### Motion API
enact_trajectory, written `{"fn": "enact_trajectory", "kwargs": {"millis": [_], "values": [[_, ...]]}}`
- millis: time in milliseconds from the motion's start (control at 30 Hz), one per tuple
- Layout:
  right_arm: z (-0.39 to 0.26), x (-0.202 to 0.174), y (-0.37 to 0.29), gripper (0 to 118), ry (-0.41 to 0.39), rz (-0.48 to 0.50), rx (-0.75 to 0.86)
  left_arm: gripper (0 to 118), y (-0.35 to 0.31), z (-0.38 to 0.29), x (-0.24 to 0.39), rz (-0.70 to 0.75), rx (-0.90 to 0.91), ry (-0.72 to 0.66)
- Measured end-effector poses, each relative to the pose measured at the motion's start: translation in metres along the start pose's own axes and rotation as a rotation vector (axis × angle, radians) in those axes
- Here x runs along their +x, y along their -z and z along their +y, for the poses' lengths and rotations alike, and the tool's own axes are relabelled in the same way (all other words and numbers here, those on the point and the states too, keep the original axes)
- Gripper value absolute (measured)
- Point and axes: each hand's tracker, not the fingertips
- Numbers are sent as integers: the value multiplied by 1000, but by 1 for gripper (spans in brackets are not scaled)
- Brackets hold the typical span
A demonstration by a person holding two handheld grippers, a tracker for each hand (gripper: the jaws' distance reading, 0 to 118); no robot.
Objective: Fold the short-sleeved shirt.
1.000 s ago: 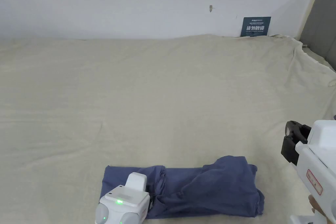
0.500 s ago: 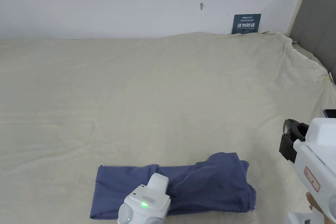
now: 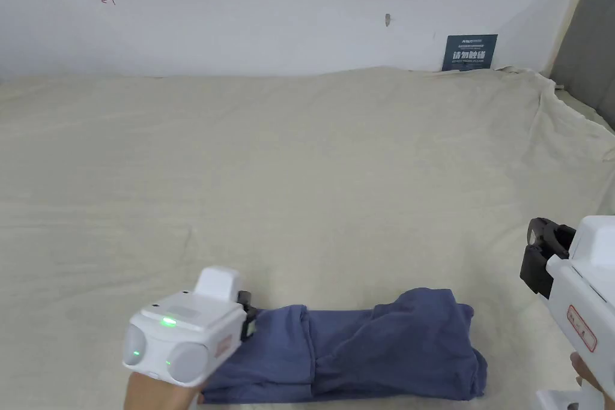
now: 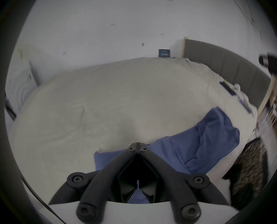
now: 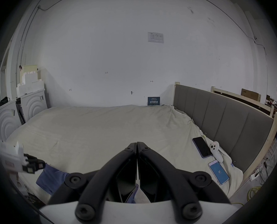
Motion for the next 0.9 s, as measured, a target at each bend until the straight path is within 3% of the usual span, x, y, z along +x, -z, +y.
{"fn": "enact_trajectory", "kwargs": {"millis": [67,133,167,300,367,500,667,900], "values": [[0,-4,2,0,-2,8,-2,0,-1,4,-35,-55,-30,-135],[-1,-7,5,0,-7,15,-7,11,-2,4,-66,-106,-68,-265],[-2,-8,6,0,-8,18,-9,20,-2,1,-78,-128,-69,-310],[-1,-16,8,0,-15,25,-21,84,8,-8,-113,-194,-117,-420],[-2,-19,9,0,-16,27,-26,95,18,-16,-124,-218,-141,-468],[-2,-23,9,0,-21,25,-36,96,39,-32,-141,-351,-187,-537],[-4,-26,11,0,-33,19,-56,95,65,-48,-145,-382,-253,-558],[-10,-19,17,0,-33,6,-73,66,73,-57,-141,-407,-265,-545]]}}
